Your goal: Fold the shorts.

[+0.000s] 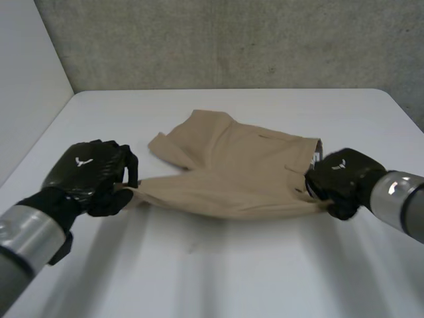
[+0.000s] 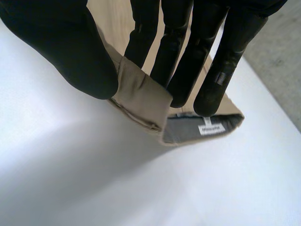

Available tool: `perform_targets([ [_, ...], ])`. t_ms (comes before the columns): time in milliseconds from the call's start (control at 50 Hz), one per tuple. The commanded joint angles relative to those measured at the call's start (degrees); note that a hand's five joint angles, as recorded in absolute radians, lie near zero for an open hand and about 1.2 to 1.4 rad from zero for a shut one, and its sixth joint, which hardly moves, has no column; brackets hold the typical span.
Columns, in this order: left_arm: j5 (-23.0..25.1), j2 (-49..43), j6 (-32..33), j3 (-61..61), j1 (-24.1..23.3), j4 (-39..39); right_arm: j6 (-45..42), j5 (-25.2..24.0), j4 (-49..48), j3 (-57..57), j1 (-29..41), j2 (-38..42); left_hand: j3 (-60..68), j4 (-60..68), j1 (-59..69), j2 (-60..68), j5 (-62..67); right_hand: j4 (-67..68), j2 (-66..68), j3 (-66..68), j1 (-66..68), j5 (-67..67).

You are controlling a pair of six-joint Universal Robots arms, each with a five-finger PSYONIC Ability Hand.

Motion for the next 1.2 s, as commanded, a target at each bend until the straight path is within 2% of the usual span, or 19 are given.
perform_targets([
  [20, 8.8, 10.7, -0.1, 2.8, 4.4, -14.4, -12.9, -0.8, 7.4, 4.9, -7.3, -8.5, 12.5, 11.6, 15.3, 12.2, 14.7, 11.6, 12.5, 11.9, 24.9, 14.4],
  [60, 12.1, 11.7, -0.1, 2.4, 5.8, -16.3, -15.2, -1.5, 8.6, 5.6, -10.4, -10.6, 12.5, 11.6, 15.3, 12.2, 14.7, 11.6, 12.5, 11.9, 24.9, 14.4],
  [160, 15.6, 10.9, 0.1, 0.5, 7.1, -15.9, -15.3, -4.0, 8.7, 7.1, -12.4, -11.2, 12.5, 11.6, 15.3, 12.2, 14.7, 11.6, 12.5, 11.9, 24.9, 14.4],
  [260, 15.7, 2.4, 0.4, 0.6, 6.8, -11.2, -11.8, -6.8, 5.0, 9.5, -12.4, -10.0, 12.5, 11.6, 15.3, 12.2, 14.7, 11.6, 12.5, 11.9, 24.9, 14.4],
  [380, 13.6, -10.9, 0.1, 8.3, 4.5, -0.8, -4.3, -6.2, -4.1, 8.6, -12.0, -2.8, 12.5, 11.6, 15.3, 12.2, 14.7, 11.6, 12.5, 11.9, 24.9, 14.4],
  [520, 7.1, -29.7, 0.3, 25.0, -1.0, 7.1, 3.0, -1.4, -10.1, 1.8, -10.6, 4.1, 12.5, 11.6, 15.3, 12.2, 14.7, 11.6, 12.5, 11.9, 24.9, 14.4],
  [580, 4.1, -37.1, 0.3, 33.1, -3.5, 7.9, 5.5, 1.5, -14.0, -2.4, -8.2, 8.2, 12.5, 11.6, 15.3, 12.2, 14.7, 11.6, 12.5, 11.9, 24.9, 14.4],
  [660, -0.1, -50.3, 1.7, 49.7, -6.0, 8.1, 6.6, 5.0, -19.4, -7.6, -5.3, 13.4, 12.5, 11.6, 15.3, 12.2, 14.7, 11.6, 12.5, 11.9, 24.9, 14.4],
  [820, -1.3, -68.4, 7.1, 72.6, -9.1, 11.0, 6.4, 11.6, -32.7, -18.2, -2.3, 26.1, 12.5, 11.6, 15.3, 12.2, 14.7, 11.6, 12.5, 11.9, 24.9, 14.4],
  [980, -2.7, -79.9, 8.3, 86.7, -9.9, 14.6, 3.9, 15.9, -44.7, -26.7, -1.4, 38.4, 12.5, 11.6, 15.3, 12.2, 14.7, 11.6, 12.5, 11.9, 24.9, 14.4],
  [1100, -5.2, -83.7, 9.8, 89.8, -10.0, 20.2, -2.7, 16.9, -54.1, -29.2, -0.4, 44.2, 12.5, 11.6, 15.3, 12.2, 14.7, 11.6, 12.5, 11.9, 24.9, 14.4],
  [1120, -5.7, -83.8, 9.9, 89.1, -10.1, 22.0, -3.3, 16.8, -55.0, -29.2, -0.2, 44.6, 5.0, 4.2, 7.8, 4.7, 7.2, 6.2, 7.1, 6.5, 19.5, 9.0],
  [1180, -5.6, -83.7, 9.9, 87.1, -10.5, 24.2, -4.6, 16.7, -57.9, -28.0, 0.6, 45.0, -35.3, -36.1, -32.5, -35.6, -33.1, -58.4, -57.5, -58.1, -45.1, -55.6],
  [1200, -5.3, -83.2, 9.9, 85.1, -11.1, 25.4, -4.5, 16.6, -58.1, -27.6, 0.8, 44.7, -57.5, -58.4, -54.7, -57.8, -55.3, -58.4, -57.5, -58.1, -45.1, -55.6],
])
